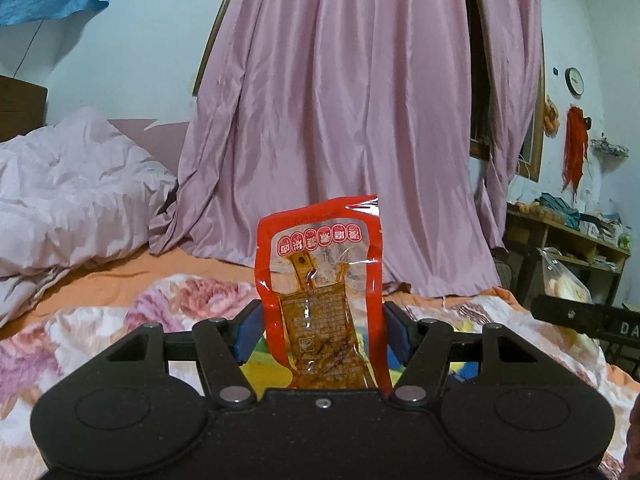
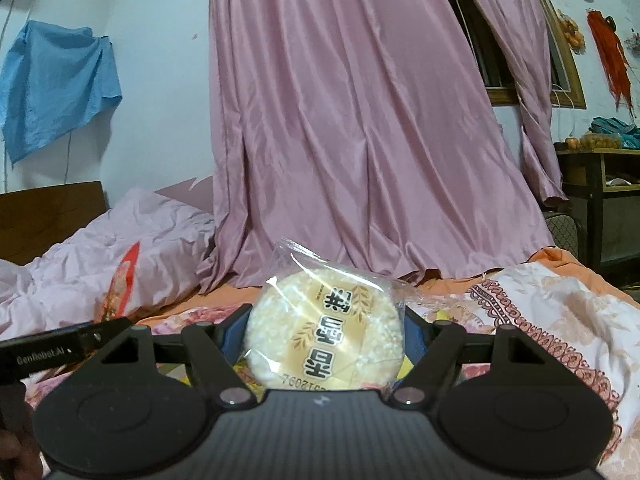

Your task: Organize snacks

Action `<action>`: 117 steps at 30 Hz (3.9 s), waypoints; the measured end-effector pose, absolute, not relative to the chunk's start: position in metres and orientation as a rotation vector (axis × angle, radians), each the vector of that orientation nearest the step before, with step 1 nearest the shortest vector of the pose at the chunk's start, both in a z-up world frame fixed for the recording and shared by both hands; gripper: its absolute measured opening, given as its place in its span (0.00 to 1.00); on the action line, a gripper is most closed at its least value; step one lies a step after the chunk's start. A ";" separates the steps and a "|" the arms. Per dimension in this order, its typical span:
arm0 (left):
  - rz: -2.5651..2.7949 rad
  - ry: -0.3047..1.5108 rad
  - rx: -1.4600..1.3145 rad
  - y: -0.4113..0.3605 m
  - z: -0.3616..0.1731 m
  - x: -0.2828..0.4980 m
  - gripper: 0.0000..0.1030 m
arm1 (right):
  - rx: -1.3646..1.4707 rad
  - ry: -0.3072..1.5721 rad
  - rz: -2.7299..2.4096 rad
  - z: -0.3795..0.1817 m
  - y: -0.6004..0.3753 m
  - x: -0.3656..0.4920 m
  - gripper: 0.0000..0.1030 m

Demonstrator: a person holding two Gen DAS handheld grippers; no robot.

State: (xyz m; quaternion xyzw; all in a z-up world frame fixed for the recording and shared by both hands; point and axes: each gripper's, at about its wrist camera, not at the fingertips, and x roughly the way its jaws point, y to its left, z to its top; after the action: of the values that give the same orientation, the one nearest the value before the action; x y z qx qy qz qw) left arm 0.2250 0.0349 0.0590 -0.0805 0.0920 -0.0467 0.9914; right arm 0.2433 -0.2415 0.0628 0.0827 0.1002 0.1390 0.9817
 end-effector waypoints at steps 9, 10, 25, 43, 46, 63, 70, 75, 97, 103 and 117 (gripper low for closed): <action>-0.089 0.248 -0.173 0.036 0.038 0.272 0.63 | 0.164 0.287 0.251 0.045 -0.245 0.287 0.75; -0.089 0.255 -0.170 0.035 0.035 0.276 0.63 | 0.157 0.303 0.249 0.041 -0.244 0.291 0.75; -0.103 0.356 -0.149 0.031 0.005 0.299 0.62 | 0.147 0.461 0.212 0.000 -0.245 0.314 0.75; -0.091 0.468 0.024 0.008 -0.016 0.307 0.69 | -0.017 0.480 0.199 -0.017 -0.225 0.319 0.80; -0.084 0.456 0.016 0.009 -0.014 0.306 0.77 | -0.012 0.471 0.204 -0.016 -0.226 0.319 0.81; -0.111 0.401 0.028 -0.002 0.018 0.291 0.99 | 0.106 0.396 0.229 0.023 -0.240 0.298 0.99; -0.097 0.471 -0.006 -0.001 0.026 0.261 0.99 | 0.176 0.374 0.239 0.047 -0.253 0.259 1.00; -0.103 0.511 0.016 -0.003 0.023 0.218 0.99 | 0.151 0.370 0.262 0.052 -0.250 0.213 1.00; -0.163 0.648 0.027 -0.003 -0.002 0.046 0.99 | 0.165 0.495 0.299 0.031 -0.265 0.076 1.00; -0.191 0.667 0.096 -0.019 -0.014 0.032 0.99 | 0.200 0.525 0.291 0.025 -0.269 0.057 1.00; -0.199 0.696 0.220 -0.035 -0.042 0.095 0.99 | 0.258 0.605 0.306 0.011 -0.268 0.073 1.00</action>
State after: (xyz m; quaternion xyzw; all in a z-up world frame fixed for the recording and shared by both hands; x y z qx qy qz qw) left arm 0.0946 -0.0346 -0.0419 0.1074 0.3396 -0.0970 0.9294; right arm 0.0734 -0.2676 0.0113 0.1263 0.2957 0.1498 0.9350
